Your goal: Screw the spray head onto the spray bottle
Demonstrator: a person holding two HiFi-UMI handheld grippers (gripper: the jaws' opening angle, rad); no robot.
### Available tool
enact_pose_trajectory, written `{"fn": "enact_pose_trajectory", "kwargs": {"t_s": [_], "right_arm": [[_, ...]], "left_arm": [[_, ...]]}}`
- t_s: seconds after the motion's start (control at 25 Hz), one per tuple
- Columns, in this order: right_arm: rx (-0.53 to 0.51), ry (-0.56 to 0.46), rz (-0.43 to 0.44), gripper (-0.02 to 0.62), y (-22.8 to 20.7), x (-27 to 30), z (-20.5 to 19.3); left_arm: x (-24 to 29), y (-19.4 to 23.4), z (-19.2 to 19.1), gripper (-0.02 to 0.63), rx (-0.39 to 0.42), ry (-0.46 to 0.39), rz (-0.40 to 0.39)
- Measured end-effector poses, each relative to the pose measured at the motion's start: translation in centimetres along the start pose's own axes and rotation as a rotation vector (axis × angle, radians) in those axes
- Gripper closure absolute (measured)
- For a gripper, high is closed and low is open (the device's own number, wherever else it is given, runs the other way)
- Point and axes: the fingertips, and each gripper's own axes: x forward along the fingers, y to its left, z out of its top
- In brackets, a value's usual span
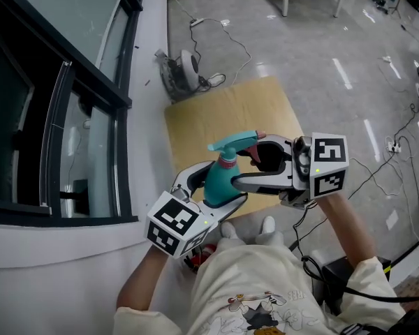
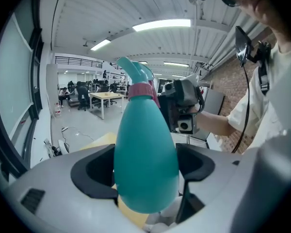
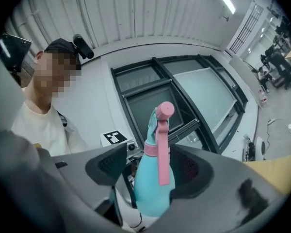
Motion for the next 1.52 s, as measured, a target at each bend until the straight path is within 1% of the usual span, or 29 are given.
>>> {"fn": "enact_pose_trajectory", "kwargs": {"t_s": [0.08,0.16,0.24,0.36,0.44,0.52,0.64,0.72,0.8,0.88,0.96,1.0,1.04,1.08,1.12,1.16,1.2,1.24,1.36,1.4,1.44,1.52], "right_arm": [[-0.032,0.012,0.062,0.323,0.7,-0.4,0.3],[-0.051,0.015,0.148,0.319,1.5,-1.1,0.8],[-0.043,-0.016,0.268,0.319,2.4,-2.4,1.9],[-0.002,-0.124,0.485,0.319,4.1,-5.2,4.2],[0.014,-0.184,0.582,0.321,4.8,-6.8,5.2],[0.009,-0.2,0.617,0.321,5.2,-7.2,5.5],[-0.041,-0.13,0.648,0.327,6.2,-6.0,4.2],[-0.053,-0.082,0.697,0.33,7.2,-5.3,3.2],[-0.047,-0.069,0.757,0.33,8.0,-5.1,2.8],[-0.034,-0.09,0.816,0.33,8.5,-5.6,3.0],[-0.023,-0.123,0.849,0.33,8.3,-6.3,3.6],[-0.02,-0.13,0.842,0.334,7.9,-6.5,3.8],[-0.019,-0.128,0.817,0.341,7.0,-6.3,3.9],[-0.02,-0.118,0.783,0.363,6.0,-6.1,3.8],[-0.022,-0.105,0.752,0.403,4.9,-5.8,3.5],[-0.022,-0.093,0.737,0.425,4.0,-5.6,3.2],[-0.018,-0.087,0.745,0.426,3.8,-5.5,3.0],[-0.009,-0.088,0.772,0.426,4.2,-5.5,3.0],[0.015,-0.091,0.86,0.425,6.9,-5.5,3.7],[0.015,-0.07,0.877,0.417,7.6,-5.4,3.6],[0.013,-0.035,0.886,0.395,8.2,-5.0,3.4],[0.002,0.051,0.876,0.371,9.0,-3.8,2.4]], "left_arm": [[-0.4,-0.2,0.1,0.212,-0.001,-0.009,-0.032],[-1.0,-0.9,0.3,0.212,-0.011,-0.029,-0.104],[-1.7,-2.1,0.8,0.212,-0.02,-0.057,-0.218],[-3.0,-4.2,1.4,0.212,-0.017,-0.092,-0.391],[-3.9,-5.8,1.5,0.212,0.003,-0.105,-0.494],[-4.9,-7.5,1.6,0.212,0.04,-0.114,-0.602],[-6.2,-9.6,1.4,0.212,0.089,-0.125,-0.751],[-6.6,-10.6,1.4,0.212,0.101,-0.133,-0.814],[-6.8,-11.1,1.5,0.212,0.111,-0.139,-0.846],[-6.8,-11.4,1.4,0.212,0.127,-0.136,-0.863],[-7.0,-11.8,1.4,0.212,0.141,-0.133,-0.882],[-7.2,-12.0,1.4,0.212,0.147,-0.131,-0.892],[-7.3,-12.2,1.3,0.212,0.153,-0.126,-0.899],[-7.4,-12.3,1.3,0.212,0.159,-0.121,-0.904],[-7.4,-12.4,1.3,0.212,0.164,-0.116,-0.905],[-7.4,-12.4,1.2,0.212,0.167,-0.112,-0.904],[-7.3,-12.4,1.2,0.212,0.168,-0.11,-0.902],[-7.2,-12.4,1.2,0.212,0.169,-0.107,-0.899],[-6.8,-12.3,1.1,0.212,0.182,-0.097,-0.886],[-6.7,-12.2,1.1,0.212,0.184,-0.094,-0.884],[-6.7,-12.1,1.0,0.212,0.185,-0.091,-0.882],[-6.5,-11.9,0.9,0.212,0.18,-0.086,-0.876]]}}
